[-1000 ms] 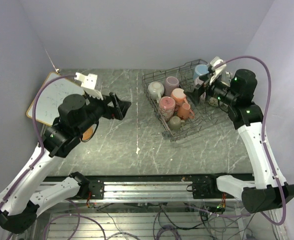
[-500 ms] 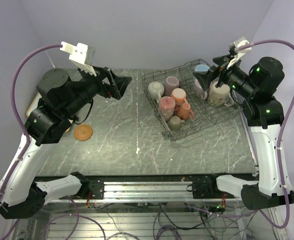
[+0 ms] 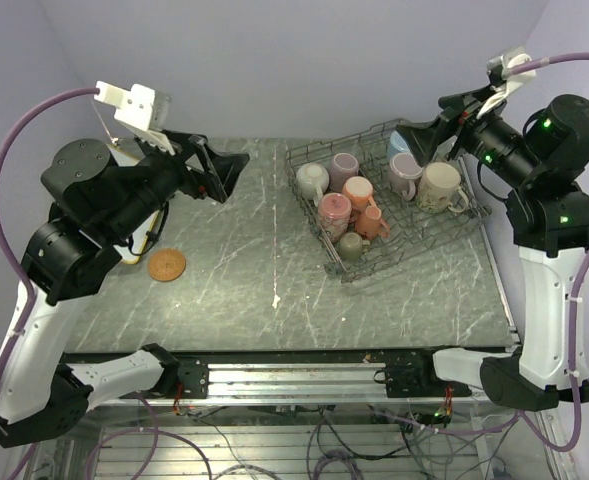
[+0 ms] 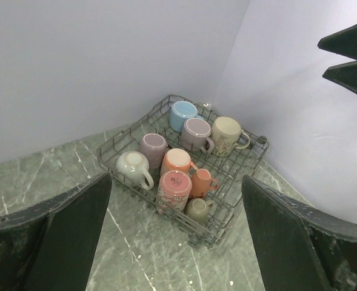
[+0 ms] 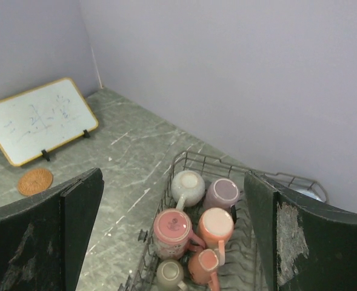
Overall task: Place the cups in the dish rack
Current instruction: Reset both arms
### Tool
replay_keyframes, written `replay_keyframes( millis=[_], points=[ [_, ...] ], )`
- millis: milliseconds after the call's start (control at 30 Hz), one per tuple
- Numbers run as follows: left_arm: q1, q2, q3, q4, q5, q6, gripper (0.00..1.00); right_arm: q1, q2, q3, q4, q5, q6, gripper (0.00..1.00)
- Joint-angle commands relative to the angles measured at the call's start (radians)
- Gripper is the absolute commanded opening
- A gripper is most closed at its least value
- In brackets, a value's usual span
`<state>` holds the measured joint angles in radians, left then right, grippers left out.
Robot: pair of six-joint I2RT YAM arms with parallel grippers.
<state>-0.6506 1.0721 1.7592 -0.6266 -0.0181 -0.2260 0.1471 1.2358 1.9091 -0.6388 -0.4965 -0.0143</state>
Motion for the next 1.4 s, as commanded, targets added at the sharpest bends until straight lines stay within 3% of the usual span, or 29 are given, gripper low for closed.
replay_keyframes(
  millis=[0, 900, 1367],
  points=[
    [0.003, -0.032, 0.034, -0.014, -0.006, 0.015, 0.98, -0.003, 0.024, 0.071, -0.038, 0.035, 0.027, 1.00],
    [0.004, -0.041, -0.037, 0.087, 0.083, -0.030, 0.98, -0.003, 0.021, 0.062, -0.064, -0.032, -0.035, 1.00],
    [0.004, -0.037, -0.038, 0.093, 0.126, -0.062, 0.98, -0.003, -0.020, 0.019, -0.031, 0.004, 0.053, 1.00]
  ],
)
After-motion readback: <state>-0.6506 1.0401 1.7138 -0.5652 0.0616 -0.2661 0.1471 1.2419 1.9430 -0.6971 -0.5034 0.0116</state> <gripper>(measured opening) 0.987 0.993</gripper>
